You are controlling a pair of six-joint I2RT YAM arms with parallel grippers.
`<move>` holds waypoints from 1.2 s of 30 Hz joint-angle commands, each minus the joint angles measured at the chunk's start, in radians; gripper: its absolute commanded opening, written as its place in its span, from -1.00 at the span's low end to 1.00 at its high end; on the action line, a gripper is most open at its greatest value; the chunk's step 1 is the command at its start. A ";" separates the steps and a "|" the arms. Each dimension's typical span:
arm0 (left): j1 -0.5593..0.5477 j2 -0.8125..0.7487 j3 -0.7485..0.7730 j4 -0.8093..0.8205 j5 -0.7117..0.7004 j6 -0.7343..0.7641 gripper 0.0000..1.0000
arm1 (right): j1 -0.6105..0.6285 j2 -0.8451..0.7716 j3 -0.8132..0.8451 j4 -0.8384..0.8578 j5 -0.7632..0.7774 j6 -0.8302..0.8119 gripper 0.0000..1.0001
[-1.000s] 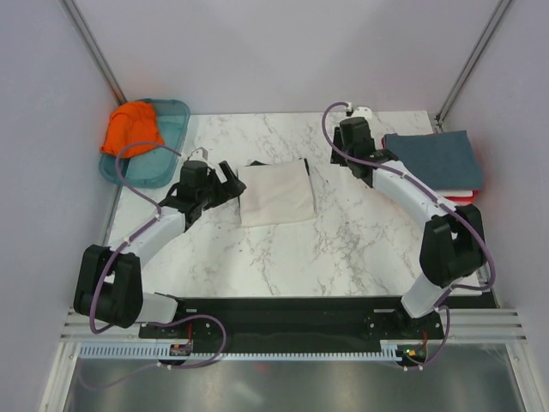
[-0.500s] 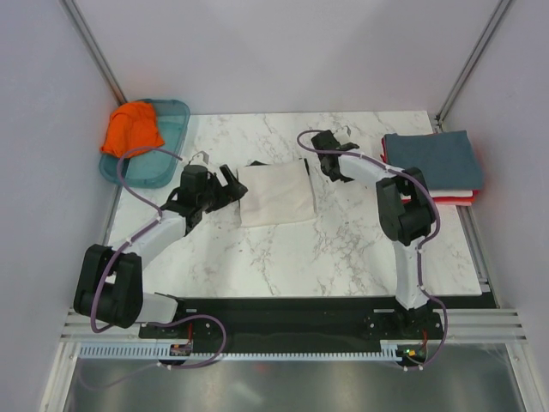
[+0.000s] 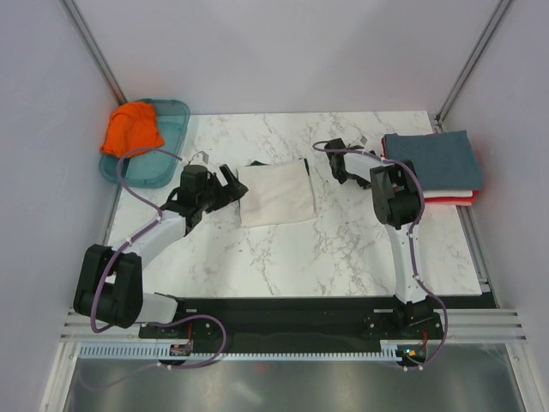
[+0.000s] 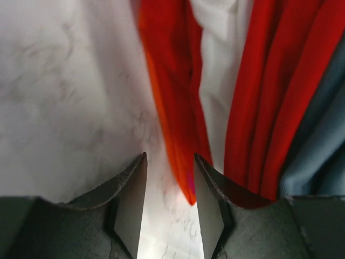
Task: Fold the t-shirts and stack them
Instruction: Neatly place the folded tshirt to the corner
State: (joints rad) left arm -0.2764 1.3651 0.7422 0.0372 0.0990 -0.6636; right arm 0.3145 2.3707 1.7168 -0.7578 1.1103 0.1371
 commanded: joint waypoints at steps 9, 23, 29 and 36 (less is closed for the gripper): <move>0.003 0.000 0.011 0.027 -0.013 -0.014 0.95 | -0.121 0.117 0.135 -0.008 0.020 -0.057 -0.13; 0.005 0.026 0.022 0.027 -0.005 -0.005 0.94 | -0.028 0.029 0.087 0.002 -0.018 0.002 -1.00; 0.005 0.028 0.019 0.029 -0.013 0.005 0.94 | 0.078 -0.011 0.066 0.000 -0.082 0.056 -1.00; 0.005 0.045 0.025 0.026 -0.021 0.009 0.94 | 0.162 0.005 0.148 -0.063 -0.159 0.110 -1.00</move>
State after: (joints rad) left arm -0.2764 1.4002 0.7422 0.0368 0.0978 -0.6632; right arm 0.4229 2.4088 1.8038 -0.8101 1.0740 0.1753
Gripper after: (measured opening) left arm 0.971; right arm 0.018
